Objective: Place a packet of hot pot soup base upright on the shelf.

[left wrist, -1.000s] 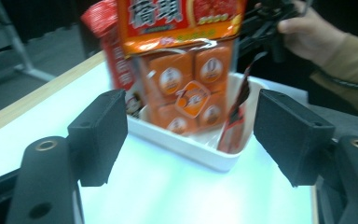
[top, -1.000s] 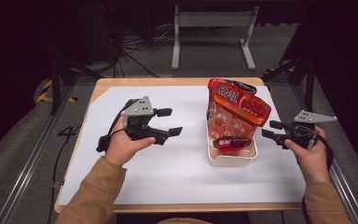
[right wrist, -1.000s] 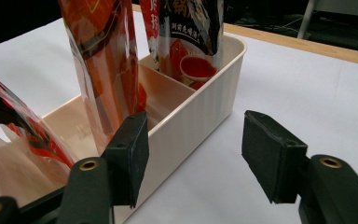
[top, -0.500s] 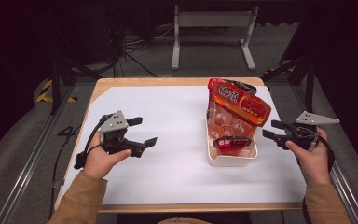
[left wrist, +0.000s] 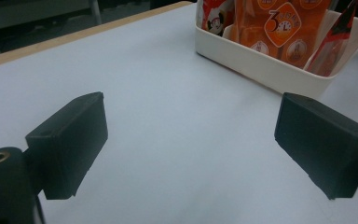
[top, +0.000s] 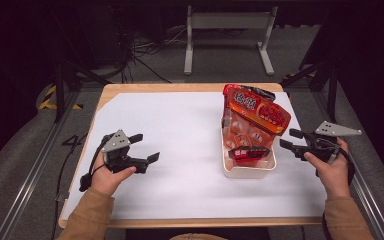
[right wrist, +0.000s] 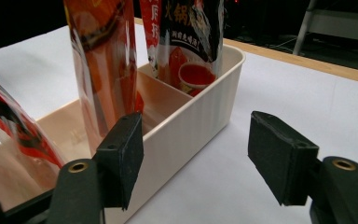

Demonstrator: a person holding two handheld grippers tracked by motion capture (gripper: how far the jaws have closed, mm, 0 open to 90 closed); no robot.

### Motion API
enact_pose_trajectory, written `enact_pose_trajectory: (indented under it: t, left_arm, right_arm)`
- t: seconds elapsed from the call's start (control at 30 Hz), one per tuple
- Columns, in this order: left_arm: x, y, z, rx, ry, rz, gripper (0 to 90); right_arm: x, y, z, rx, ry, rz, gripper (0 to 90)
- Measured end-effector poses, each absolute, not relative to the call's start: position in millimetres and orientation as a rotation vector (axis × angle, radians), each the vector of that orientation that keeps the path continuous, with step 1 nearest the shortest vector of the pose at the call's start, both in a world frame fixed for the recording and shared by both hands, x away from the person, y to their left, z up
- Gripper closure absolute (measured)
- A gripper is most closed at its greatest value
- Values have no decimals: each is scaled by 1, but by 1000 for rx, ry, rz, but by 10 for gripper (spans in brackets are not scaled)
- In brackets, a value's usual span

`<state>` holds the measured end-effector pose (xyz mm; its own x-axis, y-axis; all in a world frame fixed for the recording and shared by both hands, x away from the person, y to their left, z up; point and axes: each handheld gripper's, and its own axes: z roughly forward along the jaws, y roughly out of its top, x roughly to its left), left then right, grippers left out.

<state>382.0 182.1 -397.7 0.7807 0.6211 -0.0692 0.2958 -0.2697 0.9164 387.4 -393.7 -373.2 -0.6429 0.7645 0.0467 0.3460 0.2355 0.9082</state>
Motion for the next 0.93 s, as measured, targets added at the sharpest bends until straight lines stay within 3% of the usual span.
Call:
enact_pose_trajectory:
  t: [0.4, 0.53, 0.93]
  left_arm:
    - [385, 185, -428, 1912, 789, 361, 115]
    - [385, 183, -430, 1942, 841, 406, 138]
    - [387, 187, -434, 1918, 851, 349, 111]
  right_arm:
    - [391, -397, -386, 1049, 2113, 1371, 377]
    - [391, -395, -387, 1052, 2122, 1370, 384]
    - [392, -392, -388, 1047, 2131, 1363, 383]
